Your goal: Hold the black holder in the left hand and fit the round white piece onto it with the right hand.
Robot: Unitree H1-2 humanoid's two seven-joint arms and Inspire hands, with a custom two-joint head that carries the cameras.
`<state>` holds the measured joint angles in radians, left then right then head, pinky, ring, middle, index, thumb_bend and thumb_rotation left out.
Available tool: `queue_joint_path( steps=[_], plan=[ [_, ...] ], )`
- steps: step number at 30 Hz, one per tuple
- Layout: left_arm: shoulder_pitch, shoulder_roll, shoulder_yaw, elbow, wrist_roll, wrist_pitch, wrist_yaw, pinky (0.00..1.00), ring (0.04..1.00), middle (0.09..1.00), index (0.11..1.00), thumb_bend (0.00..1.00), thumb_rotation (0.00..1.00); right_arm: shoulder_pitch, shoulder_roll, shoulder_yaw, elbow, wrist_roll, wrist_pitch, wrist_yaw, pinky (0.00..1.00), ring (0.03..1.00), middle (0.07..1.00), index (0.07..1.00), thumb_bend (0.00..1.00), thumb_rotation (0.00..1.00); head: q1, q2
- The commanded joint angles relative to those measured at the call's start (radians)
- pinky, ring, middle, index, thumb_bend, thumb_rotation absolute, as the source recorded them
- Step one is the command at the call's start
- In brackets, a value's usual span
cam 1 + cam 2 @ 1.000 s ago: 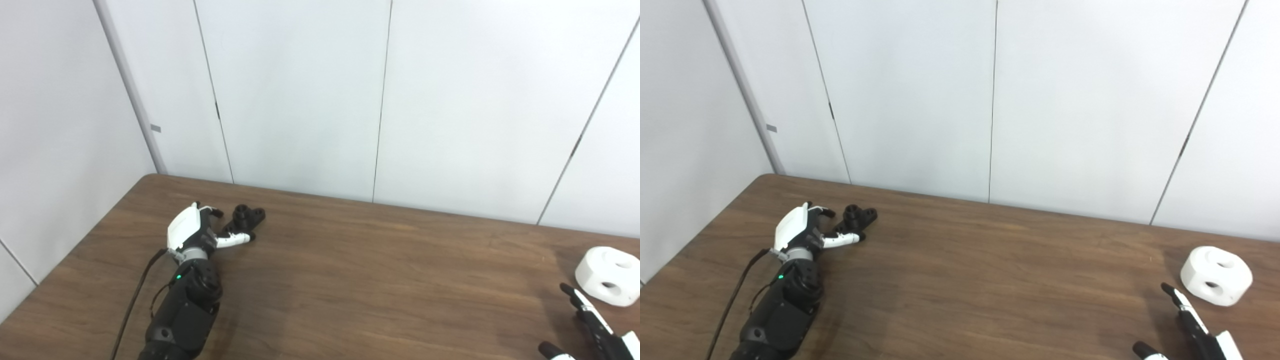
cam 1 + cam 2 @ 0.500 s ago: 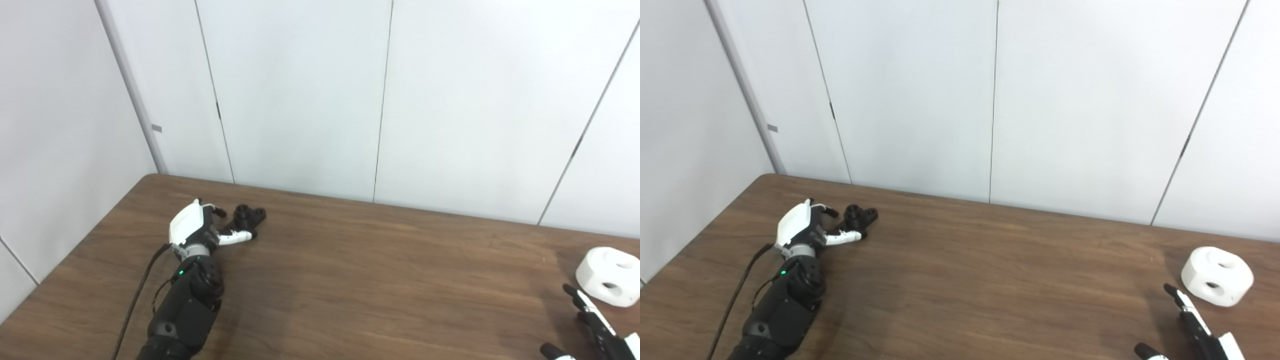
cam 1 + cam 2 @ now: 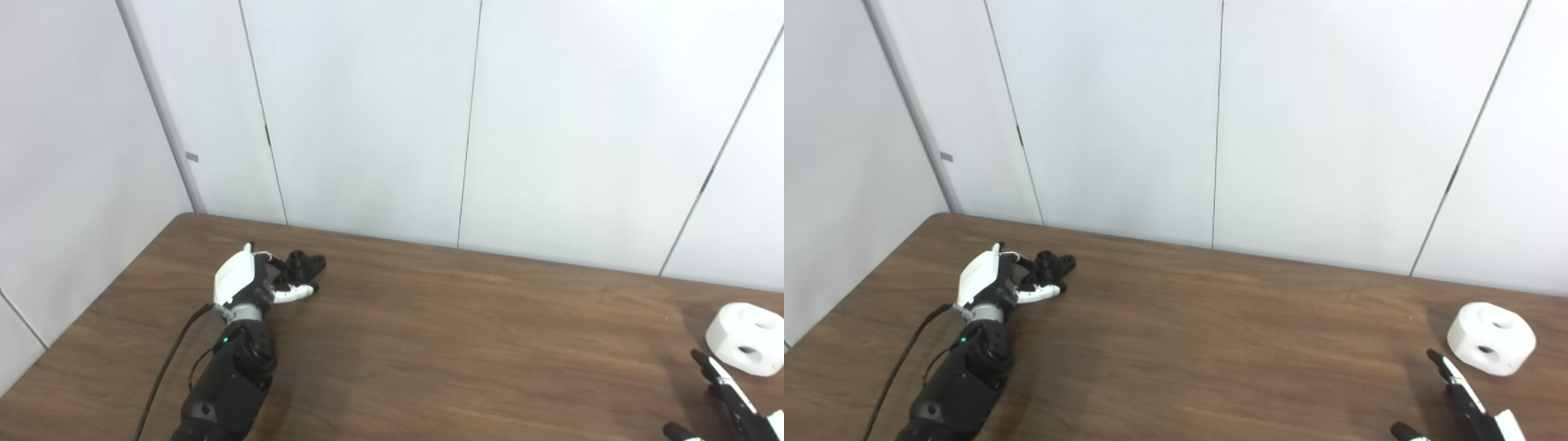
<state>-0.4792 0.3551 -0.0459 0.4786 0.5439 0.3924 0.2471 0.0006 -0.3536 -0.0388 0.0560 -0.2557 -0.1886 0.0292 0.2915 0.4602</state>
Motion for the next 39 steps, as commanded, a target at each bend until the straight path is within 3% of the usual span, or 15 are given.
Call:
queue_joint_path(
  steps=[1, 3, 5, 26, 31, 39],
  plan=[
    [0.002, -0.012, -0.028, 0.015, 0.000, -0.017, -0.008, 1.00, 1.000, 1.000, 0.530, 0.71, 0.06, 0.043, 0.011, 0.006, 0.017, -0.001, 0.008, -0.004, 0.91, 0.951, 0.955, 0.929, 0.72, 0.69, 0.000, 0.001],
    [0.001, -0.012, -0.033, 0.022, -0.001, -0.019, 0.001, 1.00, 1.000, 1.000, 0.497, 0.56, 0.06, 0.044, 0.010, 0.007, 0.015, -0.003, 0.006, -0.005, 0.92, 0.953, 0.955, 0.930, 0.70, 0.68, 0.000, 0.002],
    [0.001, -0.013, -0.036, 0.024, -0.002, -0.020, 0.008, 1.00, 1.000, 1.000, 0.488, 0.53, 0.06, 0.045, 0.010, 0.006, 0.011, 0.000, 0.012, -0.002, 0.91, 0.952, 0.954, 0.932, 0.71, 0.69, 0.000, 0.003],
    [0.010, 0.008, -0.077, 0.034, 0.008, -0.053, 0.043, 1.00, 1.000, 0.959, 0.480, 0.52, 0.05, 0.053, 0.012, 0.011, -0.025, -0.004, 0.040, 0.001, 0.89, 0.947, 0.955, 0.930, 0.72, 0.69, -0.008, 0.007],
    [0.020, 0.004, -0.084, 0.025, 0.014, -0.067, 0.049, 1.00, 1.000, 0.958, 0.480, 0.52, 0.05, 0.051, 0.016, 0.011, -0.030, -0.001, 0.042, -0.001, 0.91, 0.953, 0.962, 0.929, 0.69, 0.66, -0.025, 0.006],
    [0.061, -0.008, -0.086, -0.023, 0.000, -0.109, 0.061, 1.00, 1.000, 0.952, 0.481, 0.52, 0.05, 0.051, 0.036, 0.016, -0.075, -0.017, 0.084, -0.004, 0.90, 0.958, 0.964, 0.926, 0.73, 0.69, -0.067, 0.007]
  ],
)
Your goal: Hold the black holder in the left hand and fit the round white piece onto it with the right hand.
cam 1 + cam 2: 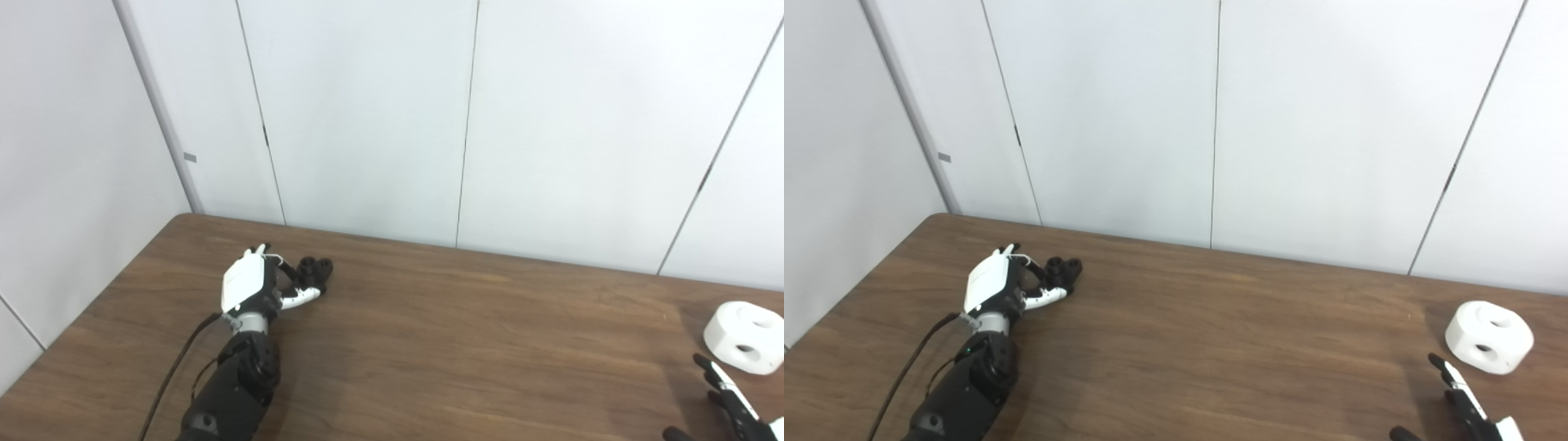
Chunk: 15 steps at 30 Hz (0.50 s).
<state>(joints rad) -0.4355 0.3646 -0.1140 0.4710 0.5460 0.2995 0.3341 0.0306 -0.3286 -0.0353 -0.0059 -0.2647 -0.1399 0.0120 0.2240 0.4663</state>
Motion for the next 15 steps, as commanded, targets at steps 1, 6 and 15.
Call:
queue_joint_path(
  steps=[1, 6, 15],
  plan=[
    [0.028, -0.020, -0.015, -0.032, -0.010, -0.023, -0.028, 1.00, 1.000, 0.953, 0.481, 0.52, 0.05, 0.021, 0.014, 0.014, -0.020, -0.011, 0.041, 0.012, 0.90, 0.958, 0.963, 0.926, 0.74, 0.69, -0.007, 0.001],
    [0.082, -0.030, -0.014, -0.129, -0.021, -0.037, -0.040, 1.00, 1.000, 0.955, 0.481, 0.52, 0.05, 0.020, 0.026, 0.026, -0.049, -0.022, 0.055, 0.004, 0.93, 0.963, 0.966, 0.933, 0.62, 0.54, -0.044, 0.005],
    [0.145, -0.063, -0.024, -0.275, -0.010, -0.059, -0.079, 1.00, 1.000, 0.950, 0.481, 0.52, 0.05, 0.010, 0.038, 0.036, -0.061, -0.058, 0.064, -0.018, 0.94, 0.960, 0.957, 0.932, 0.56, 0.45, -0.080, 0.005]
  ],
)
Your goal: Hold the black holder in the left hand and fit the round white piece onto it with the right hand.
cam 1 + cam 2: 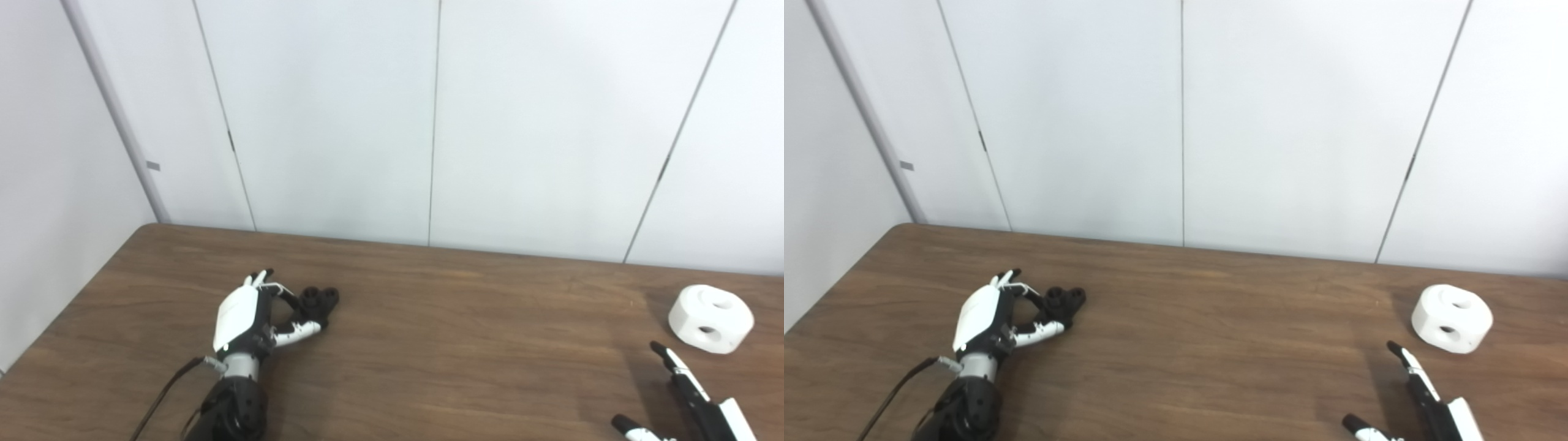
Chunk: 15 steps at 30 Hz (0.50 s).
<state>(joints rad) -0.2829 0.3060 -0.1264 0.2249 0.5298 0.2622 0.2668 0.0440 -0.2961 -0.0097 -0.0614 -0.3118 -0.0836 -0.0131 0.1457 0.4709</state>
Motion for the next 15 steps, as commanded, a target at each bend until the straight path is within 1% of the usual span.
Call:
queue_joint_path(
  steps=[1, 5, 8, 11, 15],
  plan=[
    [-0.003, -0.009, -0.014, -0.035, 0.007, -0.026, -0.016, 1.00, 1.000, 0.948, 0.481, 0.52, 0.05, -0.004, 0.007, 0.010, -0.006, -0.006, 0.009, 0.007, 0.94, 0.957, 0.955, 0.934, 0.56, 0.46, -0.003, 0.000],
    [0.022, -0.030, -0.027, -0.082, 0.019, -0.018, -0.033, 1.00, 1.000, 0.947, 0.481, 0.52, 0.05, -0.006, 0.014, 0.012, -0.008, -0.008, 0.010, 0.002, 0.95, 0.960, 0.957, 0.935, 0.57, 0.47, -0.013, 0.002],
    [0.046, -0.042, -0.039, -0.126, 0.021, -0.013, -0.059, 1.00, 1.000, 0.949, 0.481, 0.52, 0.05, -0.009, 0.018, 0.015, -0.005, -0.025, 0.008, -0.009, 0.95, 0.958, 0.952, 0.931, 0.57, 0.46, -0.023, 0.002],
    [0.071, -0.053, -0.052, -0.170, 0.024, -0.015, -0.080, 1.00, 1.000, 0.948, 0.481, 0.52, 0.05, -0.012, 0.023, 0.018, -0.006, -0.036, 0.009, -0.014, 0.95, 0.951, 0.945, 0.924, 0.59, 0.50, -0.035, 0.004],
    [0.096, -0.071, -0.066, -0.217, 0.031, -0.027, -0.095, 1.00, 1.000, 0.946, 0.481, 0.52, 0.05, -0.013, 0.029, 0.020, -0.010, -0.037, 0.019, -0.015, 0.95, 0.949, 0.946, 0.920, 0.60, 0.52, -0.056, 0.005]
  ],
)
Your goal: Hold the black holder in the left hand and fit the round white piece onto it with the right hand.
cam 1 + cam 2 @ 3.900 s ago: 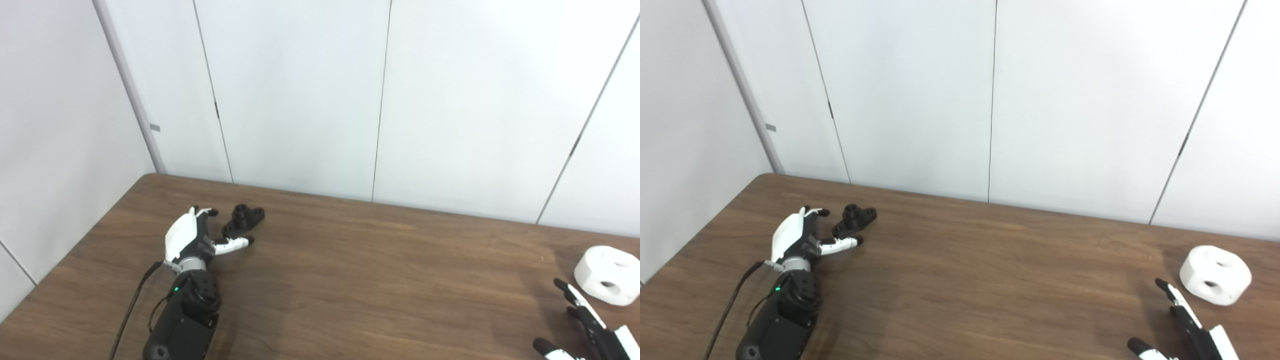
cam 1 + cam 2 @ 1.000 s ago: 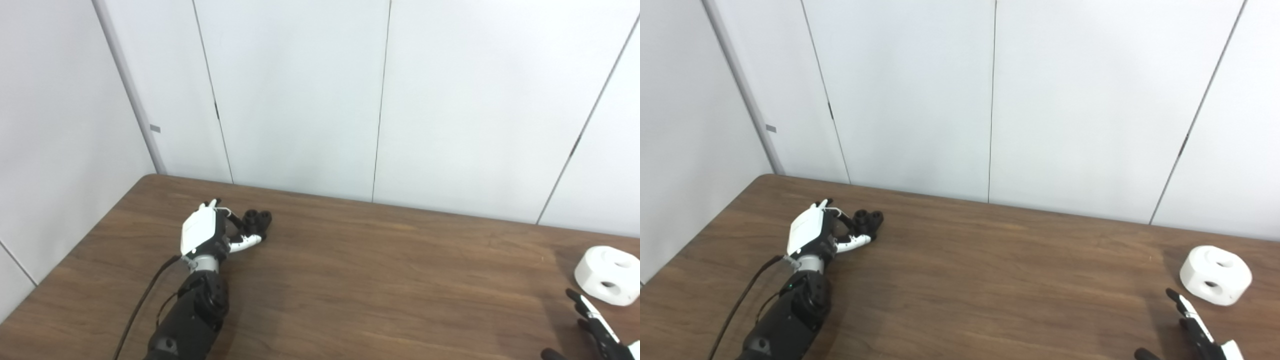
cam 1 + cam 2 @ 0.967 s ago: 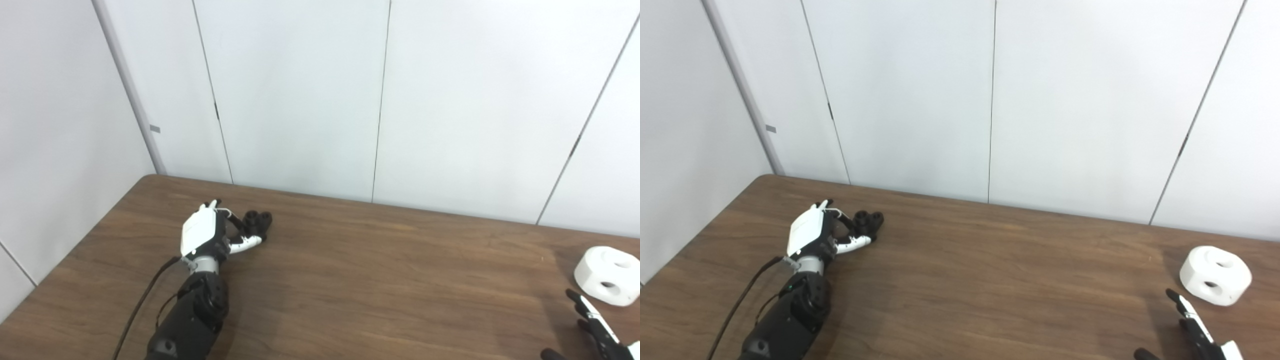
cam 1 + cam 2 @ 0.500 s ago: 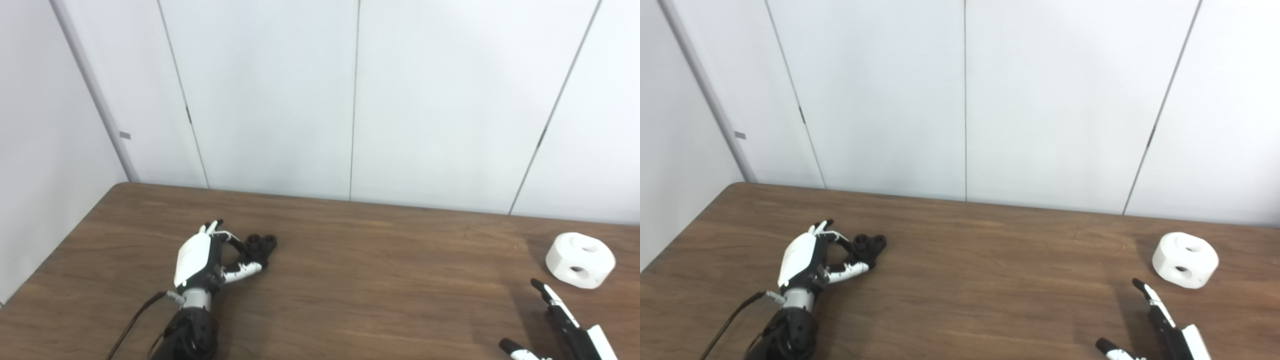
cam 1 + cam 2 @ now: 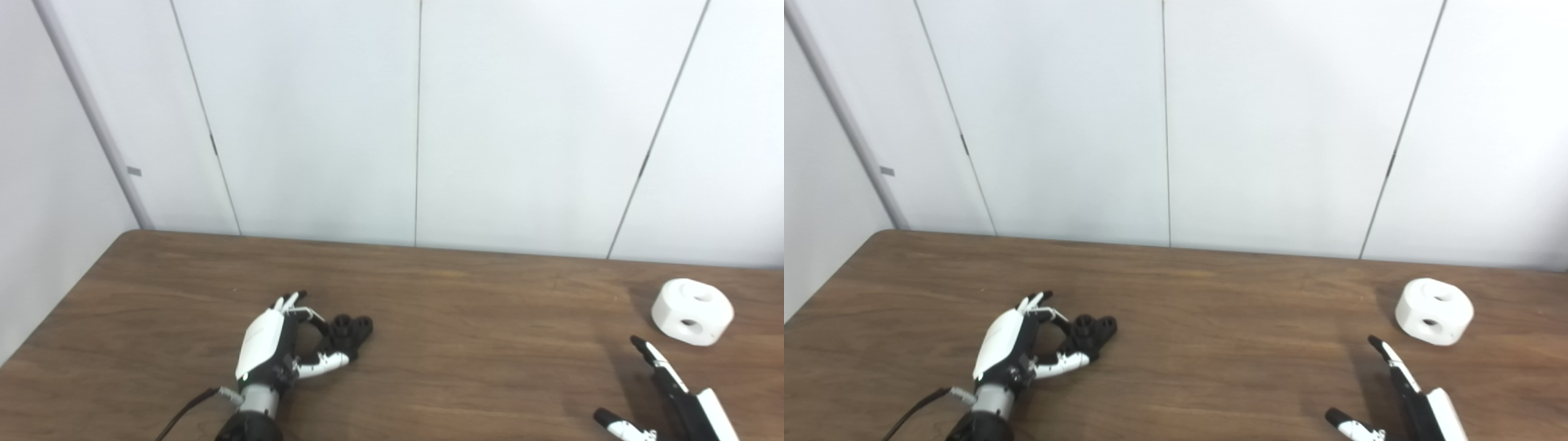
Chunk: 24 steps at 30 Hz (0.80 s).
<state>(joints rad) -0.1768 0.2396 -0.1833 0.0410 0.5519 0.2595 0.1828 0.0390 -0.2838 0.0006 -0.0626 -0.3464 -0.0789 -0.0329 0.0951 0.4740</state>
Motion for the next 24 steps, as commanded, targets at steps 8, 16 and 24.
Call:
queue_joint_path(
  steps=[8, 16, 24],
  plan=[
    [0.054, -0.041, -0.060, -0.078, 0.023, -0.068, -0.024, 1.00, 1.000, 0.940, 0.481, 0.52, 0.05, -0.015, 0.033, 0.021, -0.010, -0.026, 0.024, -0.008, 0.99, 0.949, 0.945, 0.928, 0.63, 0.55, -0.051, 0.007],
    [0.106, -0.052, -0.112, -0.083, 0.071, -0.131, -0.037, 1.00, 1.000, 0.934, 0.481, 0.52, 0.05, -0.021, 0.050, 0.032, -0.009, -0.047, 0.035, -0.019, 0.99, 0.942, 0.943, 0.921, 0.68, 0.61, -0.092, 0.018],
    [0.107, -0.061, -0.131, -0.108, 0.084, -0.146, -0.076, 1.00, 1.000, 0.936, 0.481, 0.52, 0.05, -0.023, 0.057, 0.039, -0.016, -0.068, 0.044, -0.024, 1.00, 0.936, 0.945, 0.928, 0.71, 0.65, -0.122, 0.029]
  ],
)
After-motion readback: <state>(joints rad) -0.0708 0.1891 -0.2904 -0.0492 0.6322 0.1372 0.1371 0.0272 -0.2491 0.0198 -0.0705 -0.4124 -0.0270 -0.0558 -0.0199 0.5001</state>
